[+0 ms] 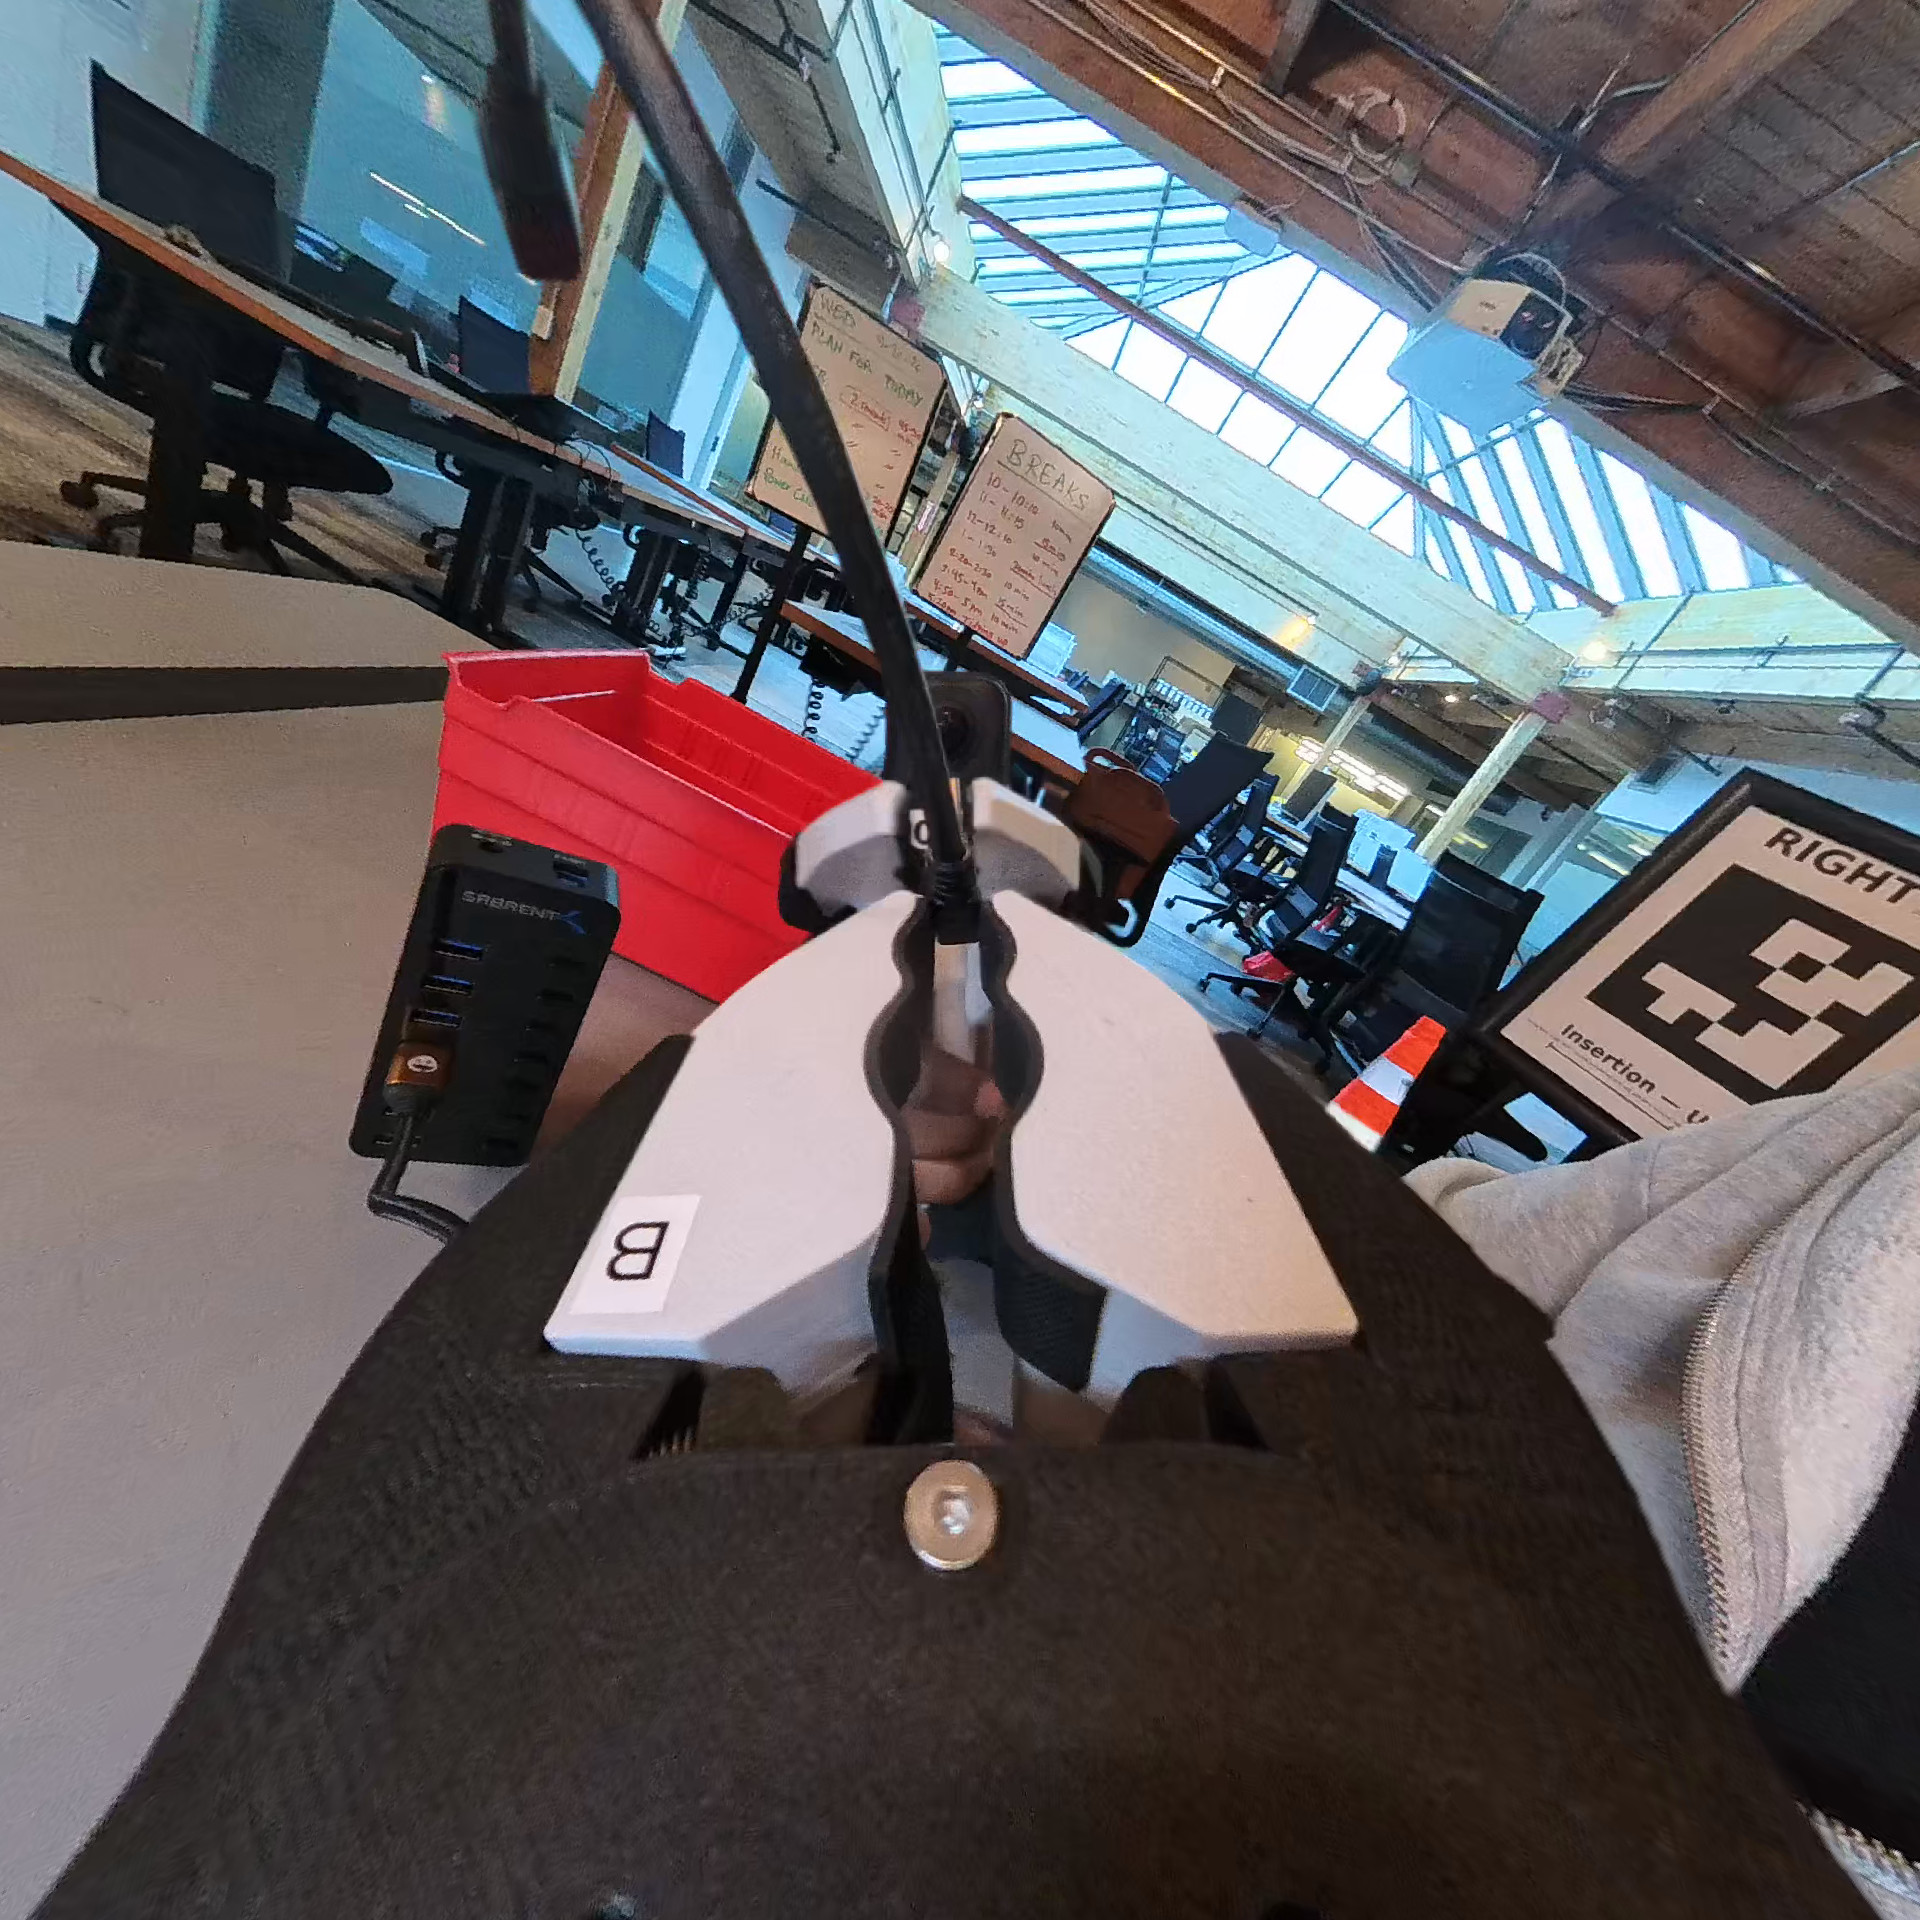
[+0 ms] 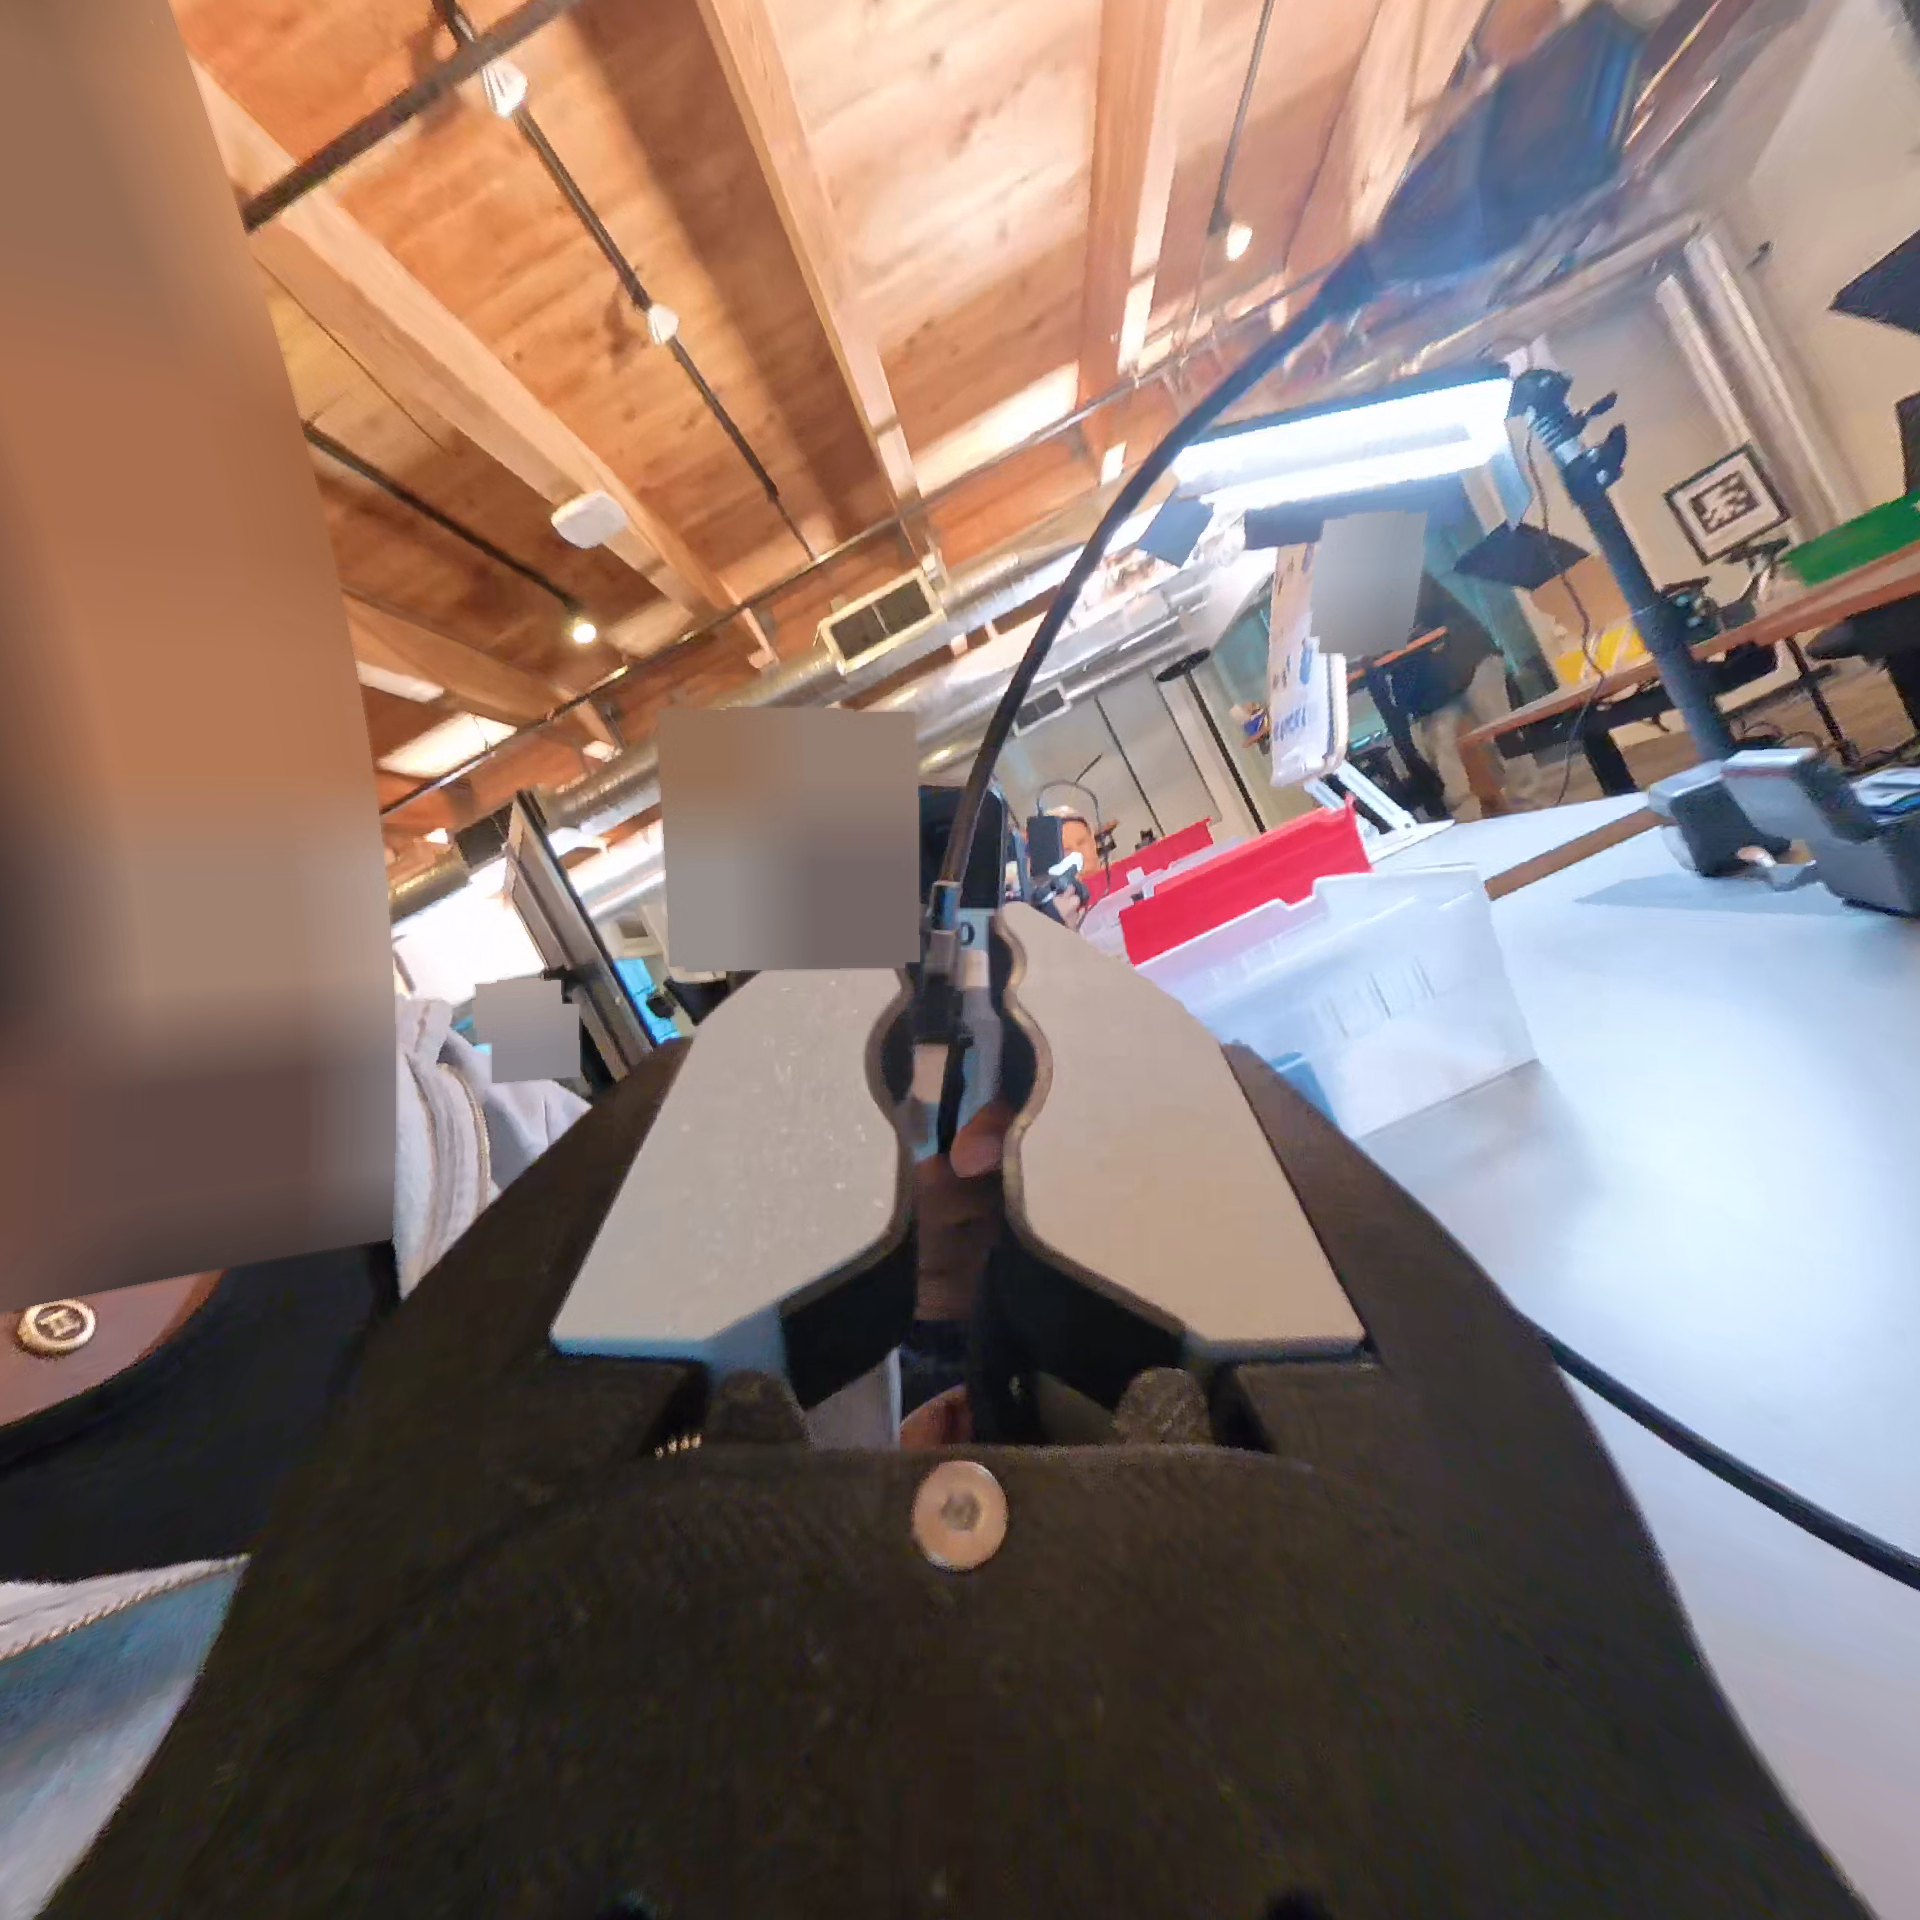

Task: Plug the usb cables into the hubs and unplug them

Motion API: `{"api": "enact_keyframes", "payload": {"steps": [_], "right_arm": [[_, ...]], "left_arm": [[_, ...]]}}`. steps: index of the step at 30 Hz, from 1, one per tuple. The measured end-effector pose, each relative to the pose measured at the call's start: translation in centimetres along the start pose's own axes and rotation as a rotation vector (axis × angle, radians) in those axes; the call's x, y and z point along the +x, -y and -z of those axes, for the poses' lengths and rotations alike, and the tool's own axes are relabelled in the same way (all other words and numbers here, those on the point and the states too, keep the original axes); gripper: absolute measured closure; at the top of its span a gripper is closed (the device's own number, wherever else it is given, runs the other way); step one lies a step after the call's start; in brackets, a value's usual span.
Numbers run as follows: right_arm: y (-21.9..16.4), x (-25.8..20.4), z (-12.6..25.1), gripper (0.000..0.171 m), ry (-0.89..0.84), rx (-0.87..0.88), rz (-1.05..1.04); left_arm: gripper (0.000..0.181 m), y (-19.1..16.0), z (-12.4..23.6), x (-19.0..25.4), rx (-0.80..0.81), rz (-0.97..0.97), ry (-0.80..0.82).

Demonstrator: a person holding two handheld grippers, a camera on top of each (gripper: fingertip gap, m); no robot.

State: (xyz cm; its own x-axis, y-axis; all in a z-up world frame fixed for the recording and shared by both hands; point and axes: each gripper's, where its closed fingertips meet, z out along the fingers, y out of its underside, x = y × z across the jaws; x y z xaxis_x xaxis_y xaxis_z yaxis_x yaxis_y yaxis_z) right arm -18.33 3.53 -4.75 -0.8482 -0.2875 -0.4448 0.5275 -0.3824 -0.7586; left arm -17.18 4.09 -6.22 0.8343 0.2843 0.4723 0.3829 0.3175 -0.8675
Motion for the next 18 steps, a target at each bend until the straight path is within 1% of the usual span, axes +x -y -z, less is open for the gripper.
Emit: {"api": "enact_keyframes", "payload": {"steps": [1, 5, 8, 9, 12, 15, 17, 18], "right_arm": [[-0.1, -0.2, -0.1, 0.166, 0.009, -0.007, 0.003], [0.2, -0.4, -0.1, 0.167, -0.006, 0.015, 0.072], [0.5, -0.7, -0.1, 0.167, -0.003, 0.051, 0.086], [0.6, -0.6, -0.1, 0.168, -0.010, 0.057, 0.092], [0.9, -0.5, 0.1, 0.167, -0.019, 0.068, 0.099], [1.1, -0.1, 0.2, 0.167, -0.056, 0.053, 0.125], [2.8, 0.8, 1.2, 0.150, -0.171, 0.087, 0.242], [3.8, 1.7, 2.2, 0.142, -0.275, 0.101, 0.315]], "left_arm": [[0.173, 0.0, 0.0, -0.1, -0.005, -0.013, 0.010], [0.173, 0.3, -0.2, 0.0, 0.000, -0.019, 0.007], [0.168, 0.5, -0.6, 0.0, 0.003, 0.008, -0.001], [0.172, 0.6, -0.7, 0.1, 0.002, 0.007, -0.011], [0.173, 0.8, -1.0, 0.0, 0.002, -0.009, -0.007], [0.173, 1.0, -1.0, -0.3, 0.010, 0.048, -0.011], [0.173, 1.7, -0.6, -1.1, 0.055, 0.131, -0.003], [0.173, 2.1, -0.2, -1.8, 0.080, 0.173, 0.015]]}}
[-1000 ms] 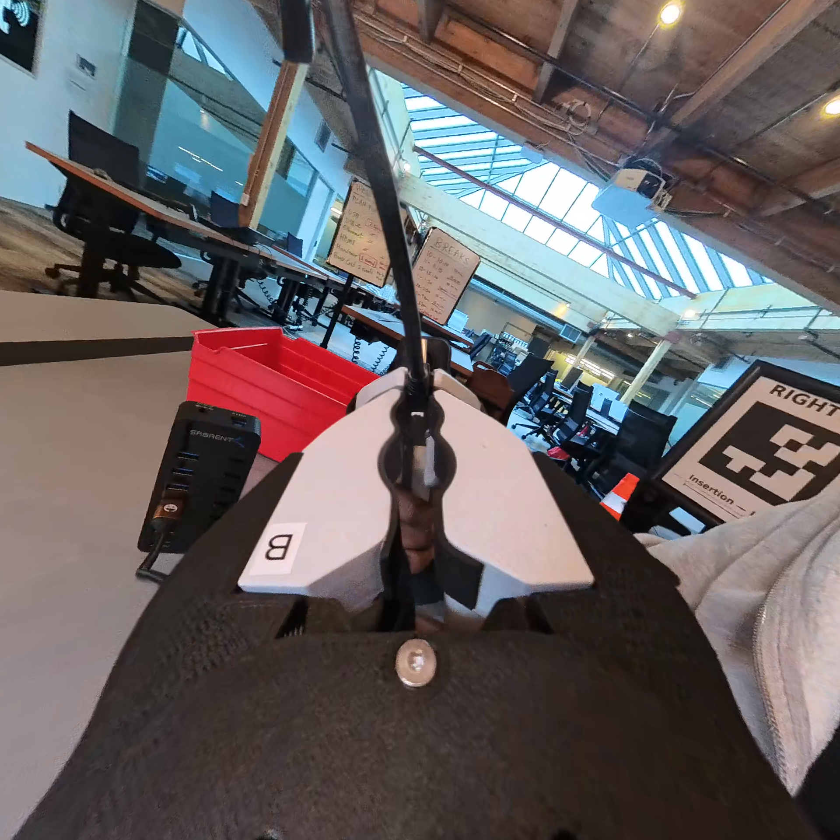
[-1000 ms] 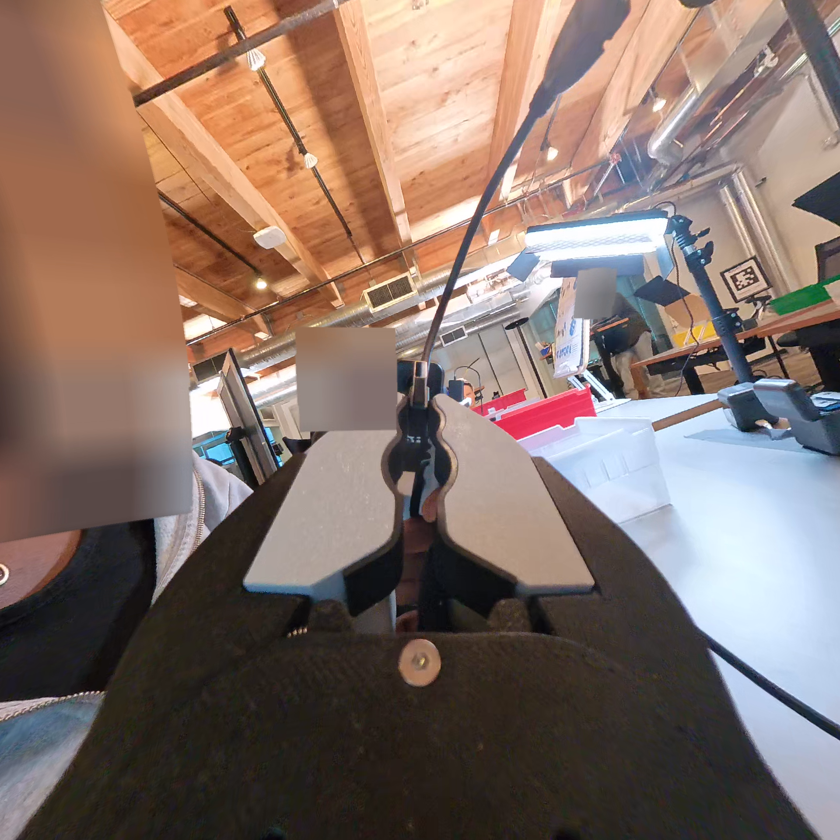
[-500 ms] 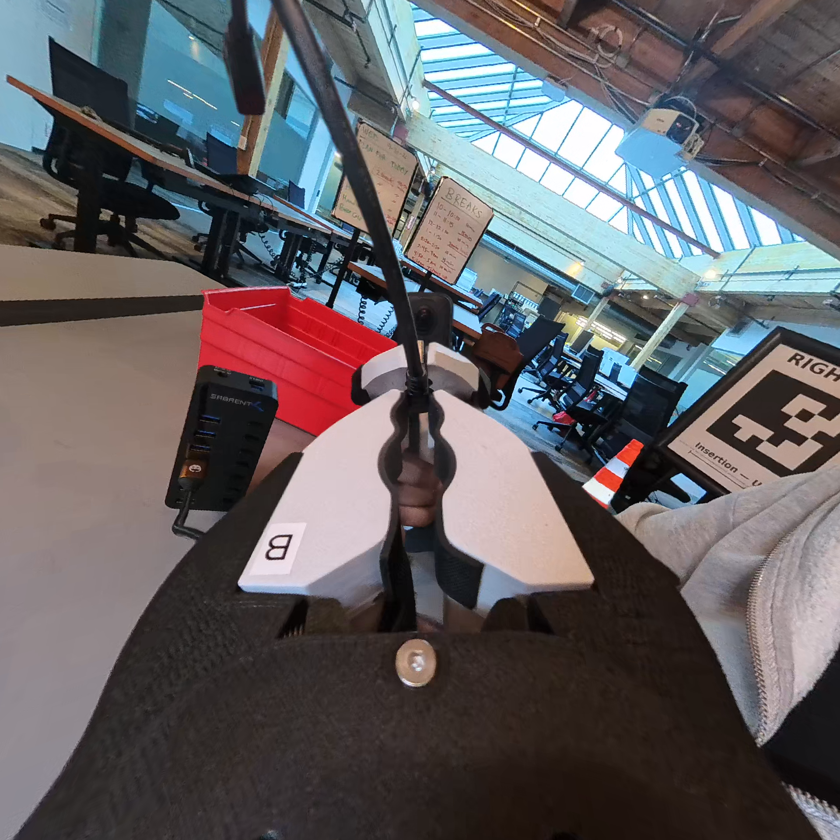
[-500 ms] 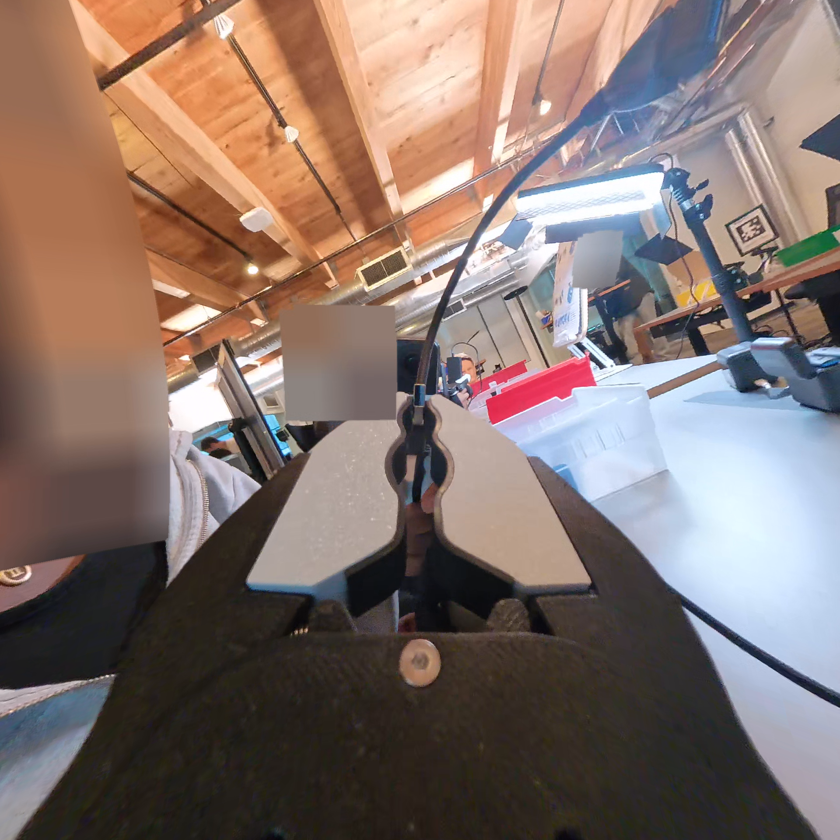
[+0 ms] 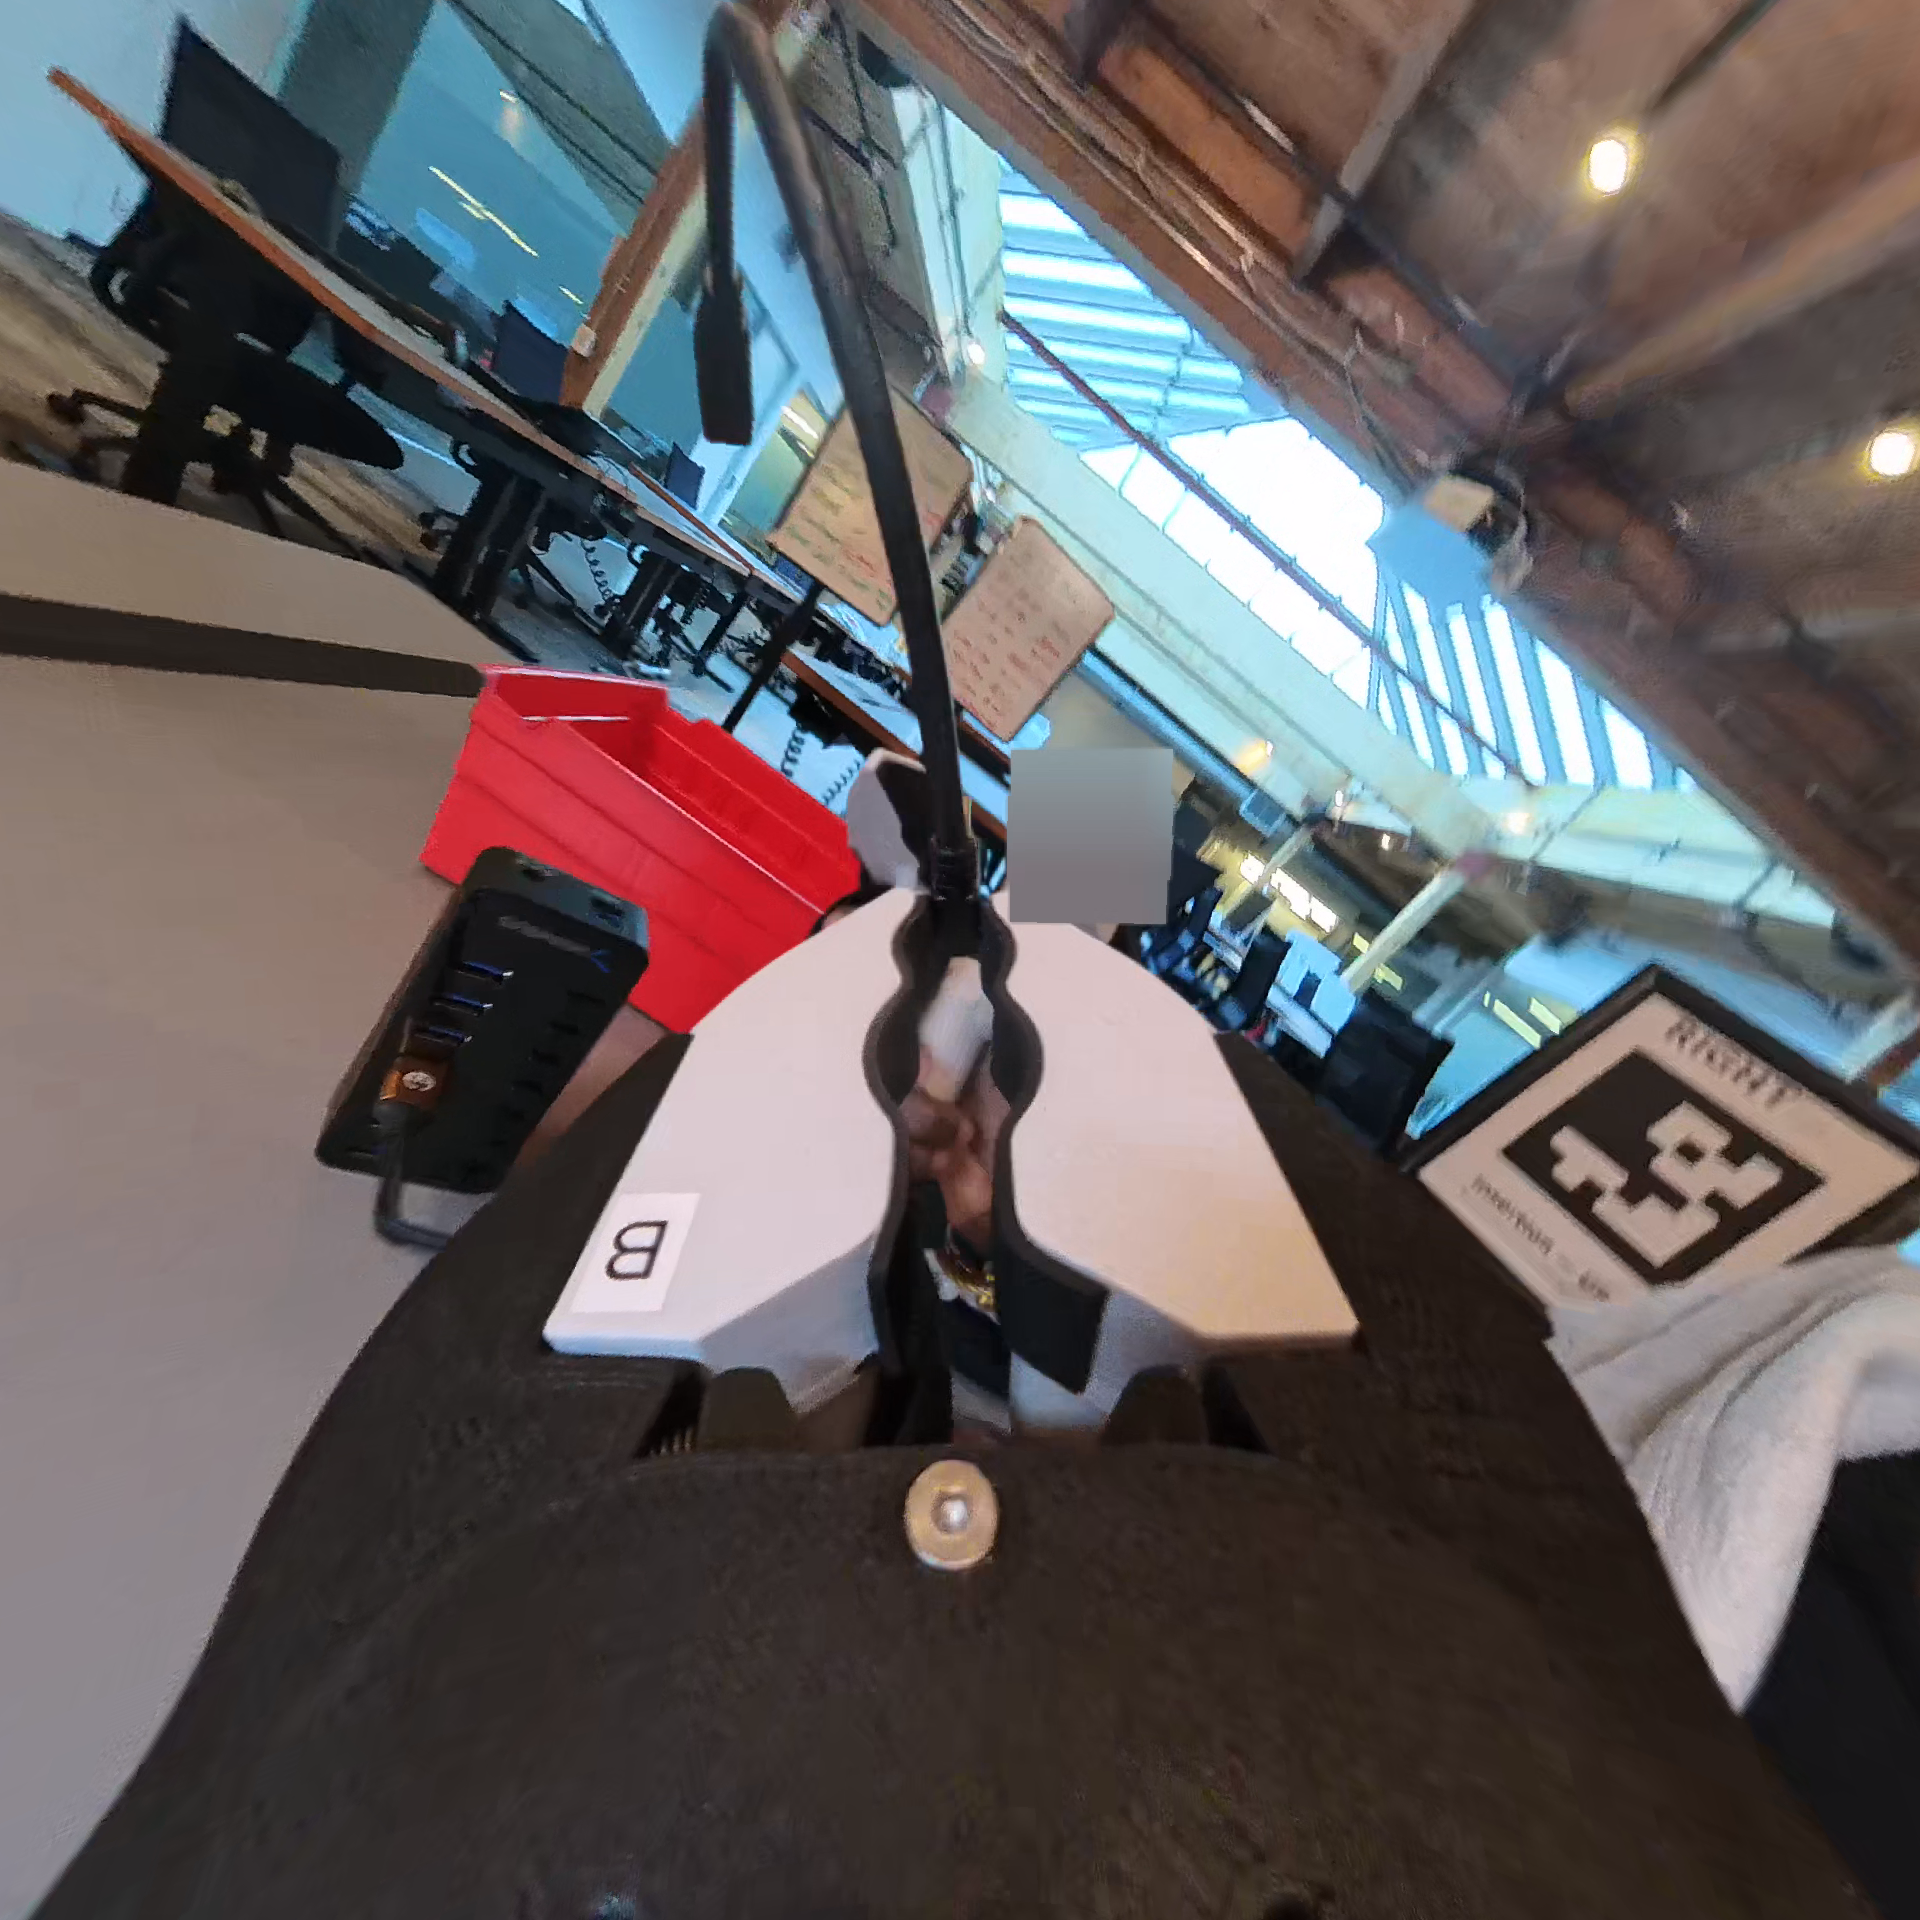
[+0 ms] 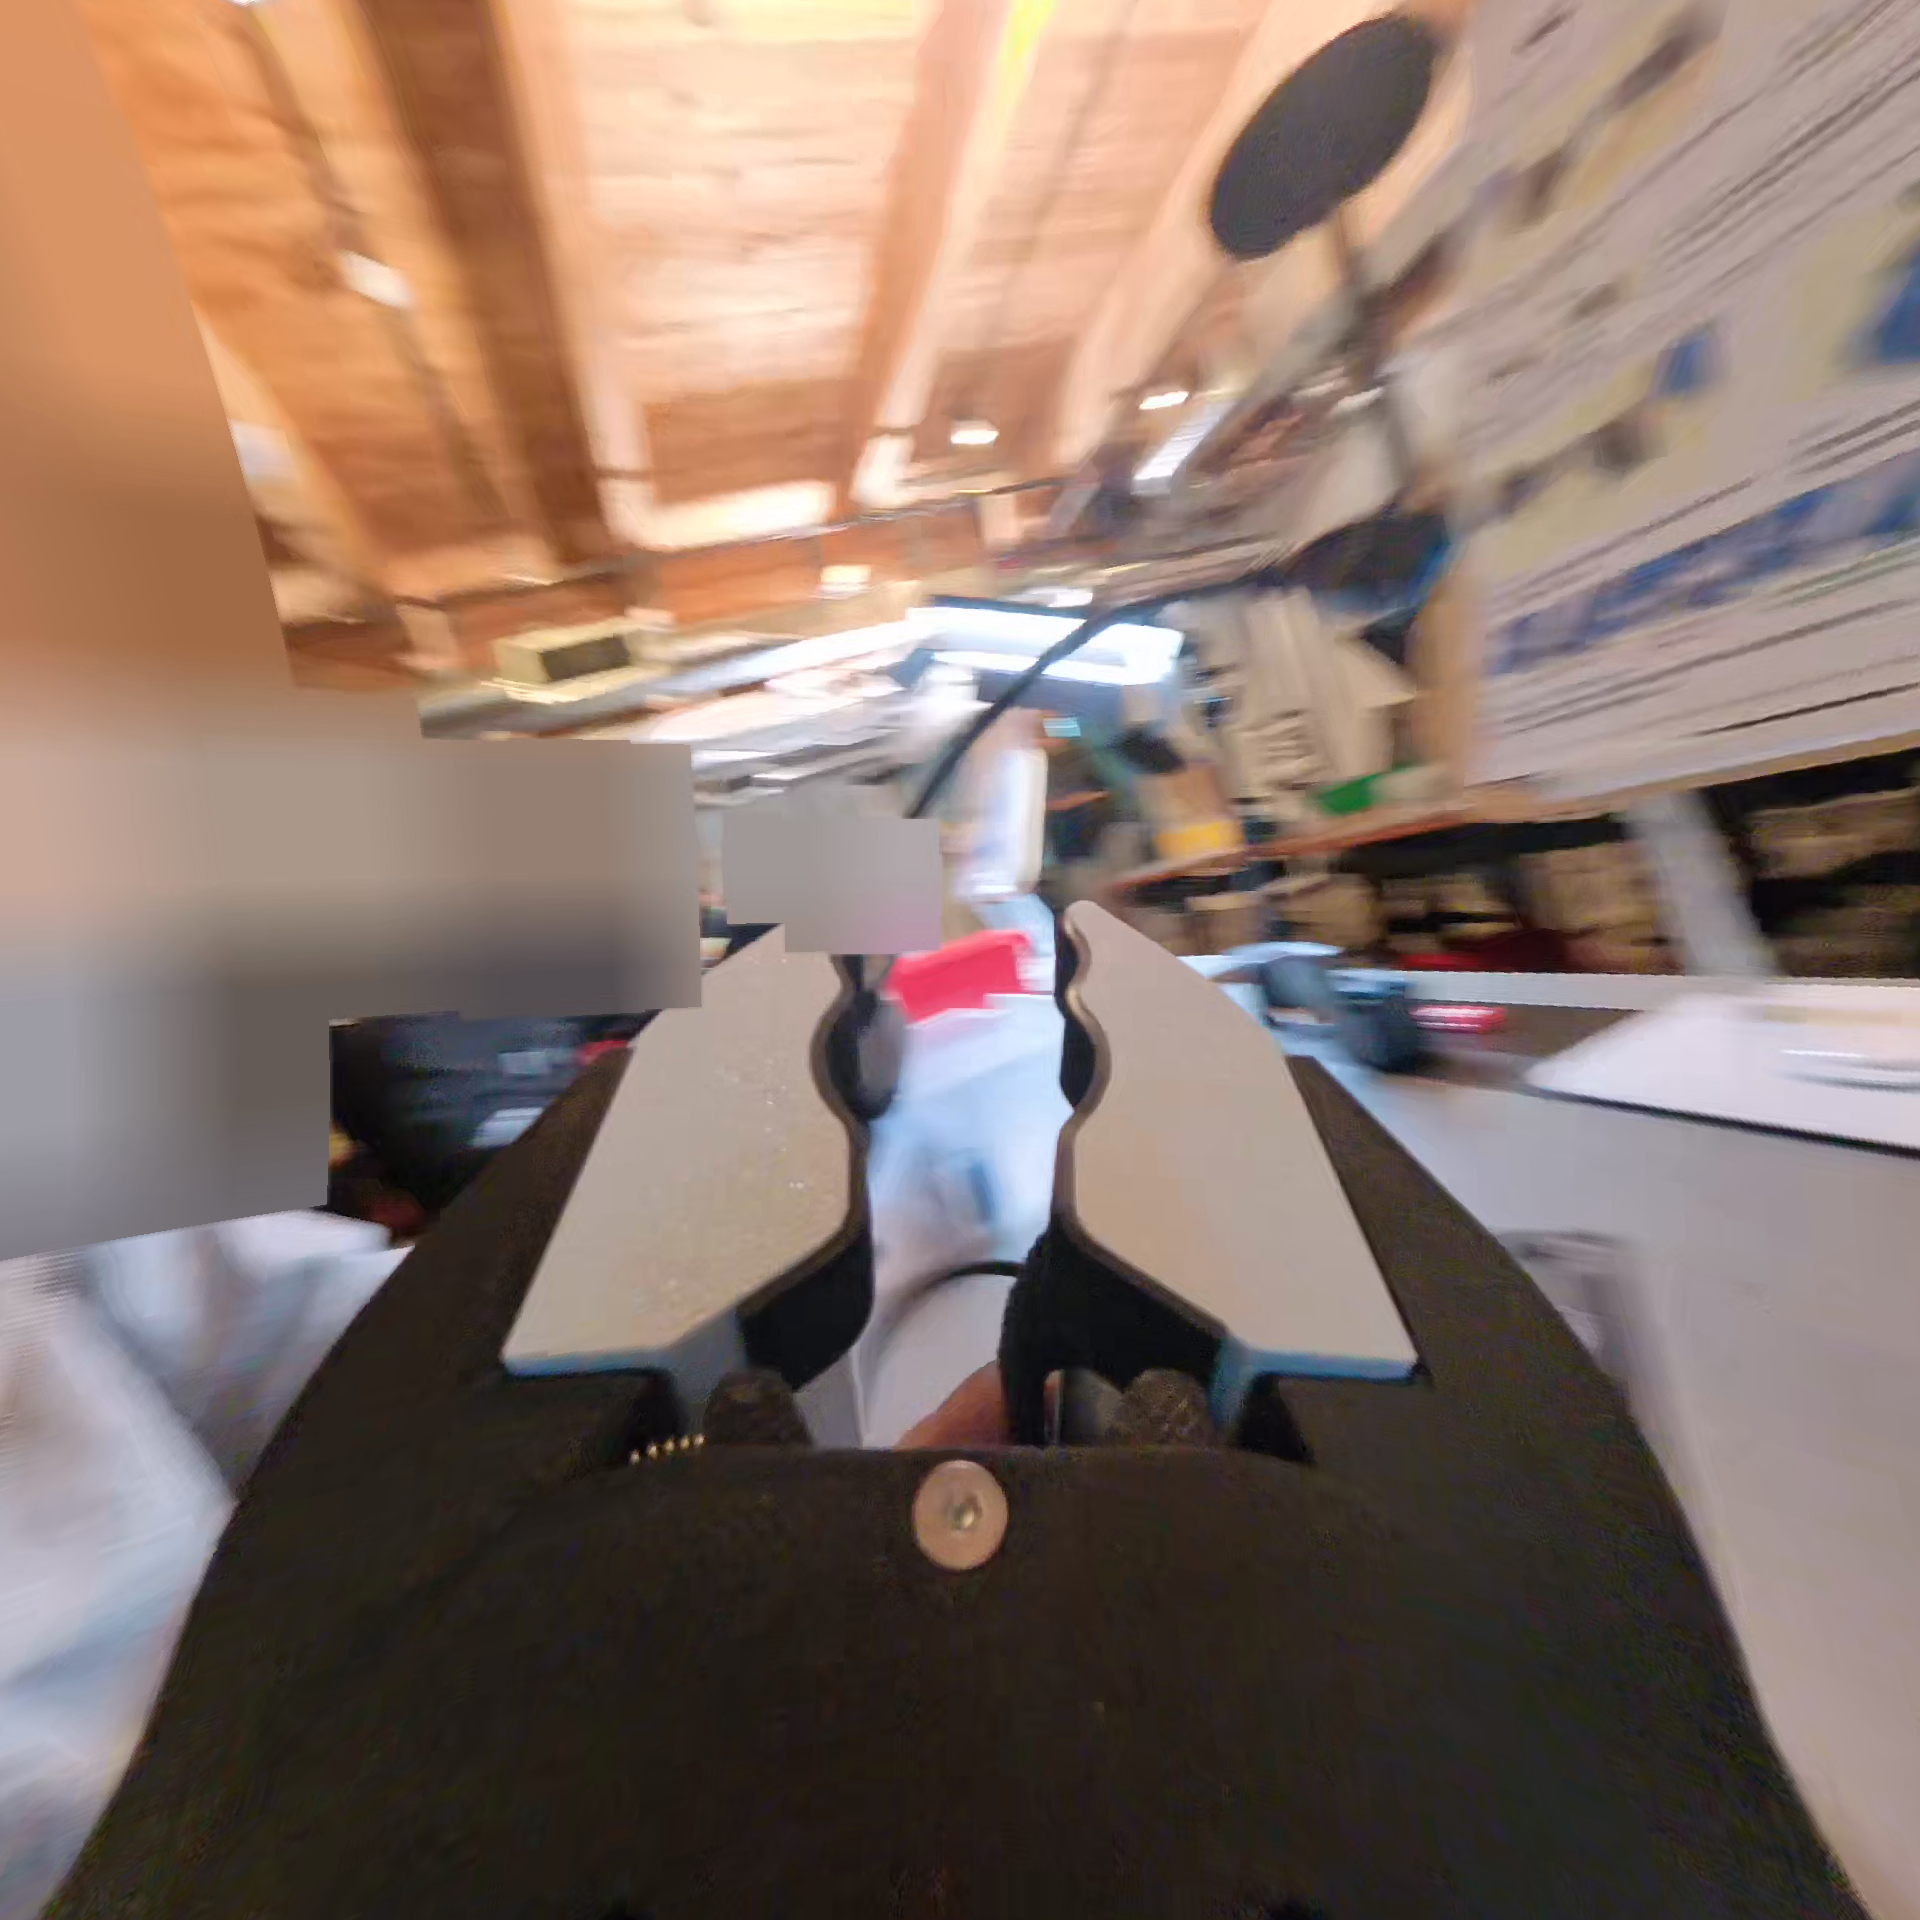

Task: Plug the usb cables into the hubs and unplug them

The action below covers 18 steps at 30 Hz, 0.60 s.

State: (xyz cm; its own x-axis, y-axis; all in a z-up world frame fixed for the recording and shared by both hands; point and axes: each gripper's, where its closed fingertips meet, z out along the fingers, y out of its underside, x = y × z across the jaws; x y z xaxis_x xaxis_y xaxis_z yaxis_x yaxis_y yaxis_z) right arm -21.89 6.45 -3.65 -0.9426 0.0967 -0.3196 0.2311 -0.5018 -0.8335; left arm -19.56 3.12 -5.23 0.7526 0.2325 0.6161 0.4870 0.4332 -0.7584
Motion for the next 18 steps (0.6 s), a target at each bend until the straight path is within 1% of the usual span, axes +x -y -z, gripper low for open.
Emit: {"api": "enact_keyframes", "payload": {"steps": [2, 4, 6, 9, 14, 15, 16, 17, 18], "right_arm": [[0.7, 3.7, 1.7, 0.128, -0.257, -0.060, 0.187], [0.2, 6.5, 3.4, 0.117, -0.435, -0.214, 0.376], [-1.5, 7.9, 4.5, 0.106, -0.514, -0.400, 0.468], [-5.2, 9.2, 5.7, 0.100, -0.563, -0.614, 0.433], [-10.4, 11.7, 6.9, 0.109, -0.611, -0.852, 0.391], [-11.2, 12.2, 7.1, 0.118, -0.616, -0.892, 0.390], [-11.7, 12.6, 7.0, 0.133, -0.616, -0.909, 0.402], [-11.9, 12.9, 6.7, 0.140, -0.614, -0.904, 0.433], [-11.9, 13.0, 6.4, 0.142, -0.605, -0.902, 0.469]], "left_arm": [[0.173, 0.7, 0.8, -1.5, 0.049, 0.062, 0.029], [0.173, 1.1, 1.5, -2.5, 0.083, 0.146, 0.032], [0.172, 1.6, 2.0, -2.8, 0.121, 0.225, 0.010], [0.173, 2.2, 2.4, -3.4, 0.155, 0.271, 0.023], [0.173, 2.3, 2.9, -4.5, 0.184, 0.357, 0.072], [0.173, 2.4, 2.9, -4.6, 0.191, 0.374, 0.068], [0.173, 2.5, 3.0, -4.5, 0.197, 0.394, 0.055], [0.173, 2.6, 3.0, -4.5, 0.202, 0.418, 0.044], [0.173, 2.7, 3.0, -4.5, 0.214, 0.443, 0.039]]}}
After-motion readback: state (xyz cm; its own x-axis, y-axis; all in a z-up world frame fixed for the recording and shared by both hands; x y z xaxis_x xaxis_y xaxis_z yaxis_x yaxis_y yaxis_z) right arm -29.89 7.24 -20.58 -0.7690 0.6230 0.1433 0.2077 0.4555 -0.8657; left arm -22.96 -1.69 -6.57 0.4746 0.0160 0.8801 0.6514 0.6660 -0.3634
